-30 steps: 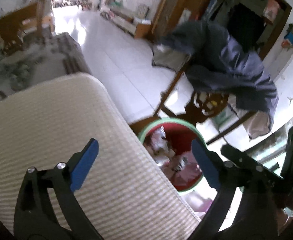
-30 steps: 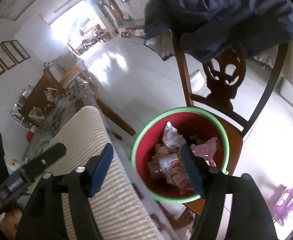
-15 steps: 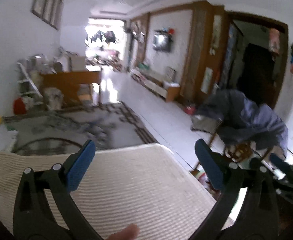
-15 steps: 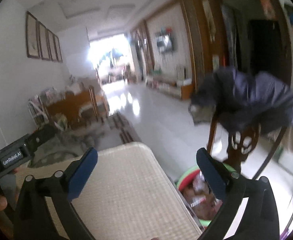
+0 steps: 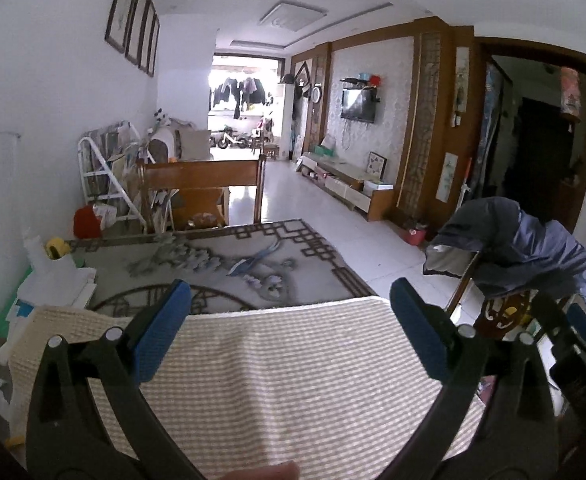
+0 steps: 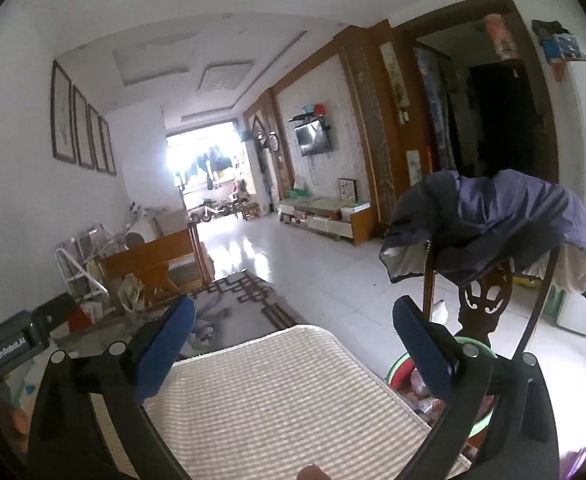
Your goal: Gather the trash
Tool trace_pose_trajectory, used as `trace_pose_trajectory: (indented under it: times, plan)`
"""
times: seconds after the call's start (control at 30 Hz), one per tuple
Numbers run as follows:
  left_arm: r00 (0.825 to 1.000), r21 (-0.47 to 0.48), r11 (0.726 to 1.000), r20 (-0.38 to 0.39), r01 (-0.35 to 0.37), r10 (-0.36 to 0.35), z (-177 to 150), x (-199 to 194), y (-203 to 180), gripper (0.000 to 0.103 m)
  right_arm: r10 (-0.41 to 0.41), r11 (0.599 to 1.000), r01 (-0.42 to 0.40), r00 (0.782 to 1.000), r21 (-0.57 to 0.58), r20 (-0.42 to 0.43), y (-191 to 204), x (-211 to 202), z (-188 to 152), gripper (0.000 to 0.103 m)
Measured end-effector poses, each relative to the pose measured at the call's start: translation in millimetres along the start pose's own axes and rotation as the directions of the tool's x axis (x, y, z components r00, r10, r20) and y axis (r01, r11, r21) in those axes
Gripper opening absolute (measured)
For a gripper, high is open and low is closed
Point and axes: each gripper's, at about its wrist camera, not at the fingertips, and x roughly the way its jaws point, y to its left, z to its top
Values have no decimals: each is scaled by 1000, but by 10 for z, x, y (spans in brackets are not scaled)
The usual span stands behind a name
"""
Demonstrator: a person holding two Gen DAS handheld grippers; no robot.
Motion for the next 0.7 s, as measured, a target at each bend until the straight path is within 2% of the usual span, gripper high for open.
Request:
trace_pose_trajectory:
  times: [0.27, 0.7]
  plan:
    - [1000, 21, 999, 3, 26, -26, -15, -80, 20, 98, -45, 999, 45, 999, -21, 1, 70, -132, -55, 96]
    - [999, 3, 999, -20, 46, -46, -57, -141, 103, 98, -53, 998, 53, 998, -37, -13, 144, -258, -128, 96]
